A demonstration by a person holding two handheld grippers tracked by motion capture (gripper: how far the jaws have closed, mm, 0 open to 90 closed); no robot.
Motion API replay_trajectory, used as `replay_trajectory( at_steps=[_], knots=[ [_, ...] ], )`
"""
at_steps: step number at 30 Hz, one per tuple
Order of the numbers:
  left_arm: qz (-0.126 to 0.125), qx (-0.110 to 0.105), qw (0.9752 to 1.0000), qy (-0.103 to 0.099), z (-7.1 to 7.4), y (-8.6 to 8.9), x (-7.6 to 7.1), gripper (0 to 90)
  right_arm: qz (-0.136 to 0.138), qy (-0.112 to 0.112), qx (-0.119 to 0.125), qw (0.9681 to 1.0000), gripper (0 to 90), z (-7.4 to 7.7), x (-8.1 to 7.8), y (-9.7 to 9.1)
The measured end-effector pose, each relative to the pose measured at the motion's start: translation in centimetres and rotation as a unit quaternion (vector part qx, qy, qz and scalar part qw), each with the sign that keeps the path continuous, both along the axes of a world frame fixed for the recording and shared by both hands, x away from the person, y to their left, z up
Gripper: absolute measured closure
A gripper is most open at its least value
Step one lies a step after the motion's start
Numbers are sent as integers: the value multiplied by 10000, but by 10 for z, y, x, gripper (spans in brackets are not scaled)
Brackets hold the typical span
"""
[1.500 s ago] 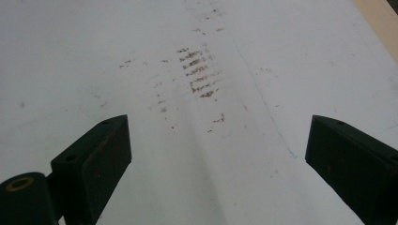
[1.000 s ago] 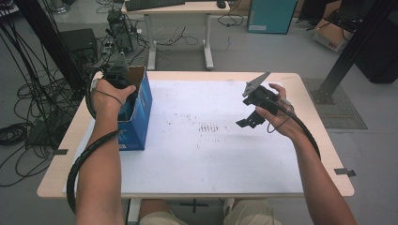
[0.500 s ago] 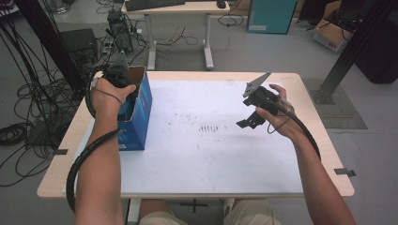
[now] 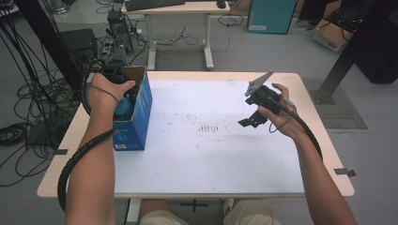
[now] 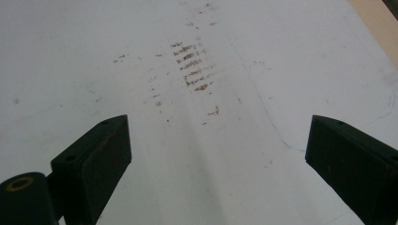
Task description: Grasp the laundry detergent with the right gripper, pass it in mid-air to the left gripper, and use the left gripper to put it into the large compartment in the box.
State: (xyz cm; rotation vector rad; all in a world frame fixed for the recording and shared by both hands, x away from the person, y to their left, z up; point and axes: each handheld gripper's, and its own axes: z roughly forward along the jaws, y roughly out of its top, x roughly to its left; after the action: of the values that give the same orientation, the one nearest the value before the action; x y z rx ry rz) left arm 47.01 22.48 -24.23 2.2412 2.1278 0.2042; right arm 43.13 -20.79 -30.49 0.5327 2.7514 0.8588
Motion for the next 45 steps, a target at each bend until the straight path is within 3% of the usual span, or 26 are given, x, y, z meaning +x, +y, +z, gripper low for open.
replay_trajectory(
  at_steps=[5, 10, 12, 19, 21, 25, 28, 36, 45],
  knots=[
    [-154, 78, 9998, -129, 16, -3, -12, 244, -111, -37, -25, 9999, 75, 5, -3, -6],
    [-412, 131, 9982, -419, 39, -11, -26, 225, -254, -31, -133, 9996, 75, 8, -4, -13],
    [-576, 43, 9964, -622, 49, -18, -31, 212, -314, -37, -148, 9994, 75, 8, -4, -17],
    [-1141, -94, 9884, -996, 68, -55, -33, 162, -411, -44, -324, 9986, 75, 13, 2, -33],
    [-1268, -133, 9867, -1006, 68, -68, -30, 144, -423, -64, -308, 9986, 74, 14, 3, -36],
    [-1680, -131, 9801, -1045, 61, -100, -17, 130, -471, -38, -386, 9981, 75, 15, 6, -42],
    [-1881, -201, 9769, -995, 53, -120, -8, 117, -421, -30, -564, 9975, 74, 17, 11, -48],
    [-2237, -619, 9669, -1064, 39, -157, 13, 96, -477, 25, -679, 9966, 75, 20, 18, -60],
    [-2342, -758, 9636, -1043, 28, -163, 19, 82, -421, -22, -770, 9961, 76, 21, 26, -56]
  ],
)
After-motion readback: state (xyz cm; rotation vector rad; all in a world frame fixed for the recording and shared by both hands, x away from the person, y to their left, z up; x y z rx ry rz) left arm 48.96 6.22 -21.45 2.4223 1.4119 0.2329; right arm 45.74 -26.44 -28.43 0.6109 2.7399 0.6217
